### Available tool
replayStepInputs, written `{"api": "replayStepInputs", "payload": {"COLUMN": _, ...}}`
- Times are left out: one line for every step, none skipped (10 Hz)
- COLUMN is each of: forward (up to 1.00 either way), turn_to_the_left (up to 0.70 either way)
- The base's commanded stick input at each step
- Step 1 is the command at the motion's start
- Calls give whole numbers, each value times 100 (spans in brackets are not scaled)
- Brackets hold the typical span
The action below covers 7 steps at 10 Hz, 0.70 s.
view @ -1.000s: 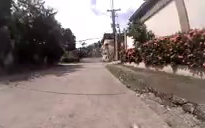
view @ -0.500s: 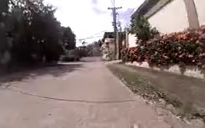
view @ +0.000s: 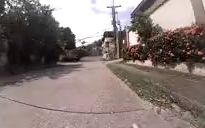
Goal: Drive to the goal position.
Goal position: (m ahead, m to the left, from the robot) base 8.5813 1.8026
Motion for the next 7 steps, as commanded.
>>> {"api": "replayStepInputs", "payload": {"forward": 70, "turn_to_the_left": 0}}
{"api": "replayStepInputs", "payload": {"forward": 70, "turn_to_the_left": 0}}
{"api": "replayStepInputs", "payload": {"forward": 70, "turn_to_the_left": 0}}
{"api": "replayStepInputs", "payload": {"forward": 70, "turn_to_the_left": 0}}
{"api": "replayStepInputs", "payload": {"forward": 70, "turn_to_the_left": 0}}
{"api": "replayStepInputs", "payload": {"forward": 70, "turn_to_the_left": 0}}
{"api": "replayStepInputs", "payload": {"forward": 70, "turn_to_the_left": 0}}
